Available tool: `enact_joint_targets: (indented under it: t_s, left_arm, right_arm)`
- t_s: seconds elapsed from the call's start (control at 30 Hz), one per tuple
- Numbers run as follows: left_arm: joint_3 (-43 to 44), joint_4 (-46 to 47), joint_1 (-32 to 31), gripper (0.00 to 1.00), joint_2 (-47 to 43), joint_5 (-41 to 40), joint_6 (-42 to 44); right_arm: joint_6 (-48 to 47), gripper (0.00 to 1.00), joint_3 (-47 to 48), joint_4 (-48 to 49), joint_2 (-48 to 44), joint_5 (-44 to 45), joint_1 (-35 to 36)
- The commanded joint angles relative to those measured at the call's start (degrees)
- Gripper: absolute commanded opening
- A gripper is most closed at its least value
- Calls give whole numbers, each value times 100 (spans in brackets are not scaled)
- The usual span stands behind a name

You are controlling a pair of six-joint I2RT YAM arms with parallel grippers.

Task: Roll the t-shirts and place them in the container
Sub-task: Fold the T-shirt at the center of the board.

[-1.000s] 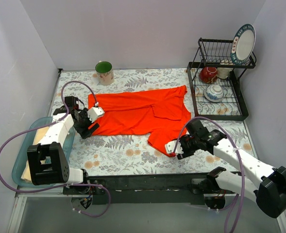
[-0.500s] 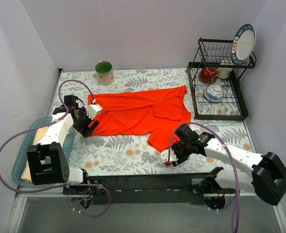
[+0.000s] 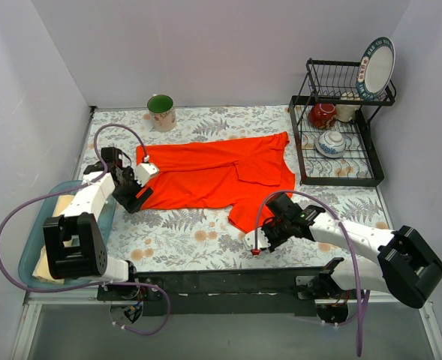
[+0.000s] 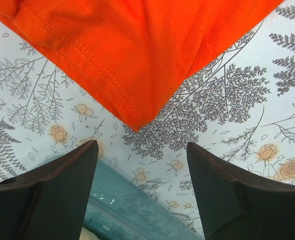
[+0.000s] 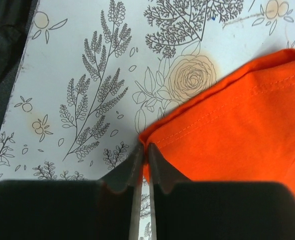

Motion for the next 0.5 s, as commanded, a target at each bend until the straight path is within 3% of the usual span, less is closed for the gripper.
enact_joint_targets:
  t_s: [0.0,0.1,0.27,0.47]
  left_arm:
    - [166,-45,-1,71,96,29,294]
    - [61,-134,8,71,18,91,890]
    - [-63,-362,52,72,-123,363,2662]
    - [17,-574,52,59,70,504,3782]
  right_arm:
    - [142,5,-19,-138,40,152,47]
    - [344,1,17,-401,-231,161,56]
    - [1152,1,219,-639,-689,91,21]
    - [1873,1,264,-746,-795,152,3]
